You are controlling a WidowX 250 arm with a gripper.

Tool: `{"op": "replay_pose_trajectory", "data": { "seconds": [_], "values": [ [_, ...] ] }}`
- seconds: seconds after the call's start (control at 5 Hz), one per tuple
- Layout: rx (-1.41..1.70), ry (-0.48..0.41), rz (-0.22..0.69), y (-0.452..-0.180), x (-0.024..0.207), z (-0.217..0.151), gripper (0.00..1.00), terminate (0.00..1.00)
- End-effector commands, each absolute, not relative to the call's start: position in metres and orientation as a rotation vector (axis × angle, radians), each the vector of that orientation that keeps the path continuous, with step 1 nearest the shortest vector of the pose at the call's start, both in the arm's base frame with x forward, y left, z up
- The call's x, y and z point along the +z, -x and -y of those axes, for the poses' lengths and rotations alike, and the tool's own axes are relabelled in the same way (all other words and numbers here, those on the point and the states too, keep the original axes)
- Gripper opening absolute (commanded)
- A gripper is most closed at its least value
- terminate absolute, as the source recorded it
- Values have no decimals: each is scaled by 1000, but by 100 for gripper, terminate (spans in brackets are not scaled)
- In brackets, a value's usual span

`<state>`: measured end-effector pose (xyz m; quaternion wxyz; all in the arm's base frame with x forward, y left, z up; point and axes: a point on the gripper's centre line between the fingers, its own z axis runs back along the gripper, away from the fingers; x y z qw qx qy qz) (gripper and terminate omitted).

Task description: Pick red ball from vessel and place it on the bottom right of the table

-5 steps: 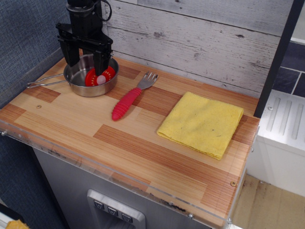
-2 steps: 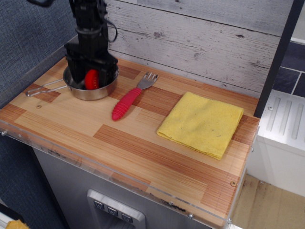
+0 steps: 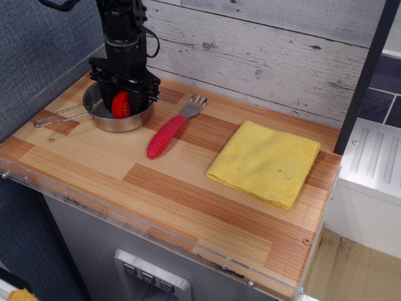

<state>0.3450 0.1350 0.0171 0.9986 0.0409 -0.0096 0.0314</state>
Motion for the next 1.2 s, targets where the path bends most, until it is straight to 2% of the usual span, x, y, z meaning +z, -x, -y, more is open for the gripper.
{"op": "replay_pose_trajectory", "data": {
  "seconds": [0.0,0.2,0.6,0.8,1.0],
  "values": [
    [83,-122,234,-323,110,-119,0,0],
    [33,-107,239,-303,120,-70,0,0],
    [-92,97,226,-264,96,24,0,0],
    [-120,96,181,-258,77,74,0,0],
    [-101,62,155,-258,55,93,0,0]
  ]
}}
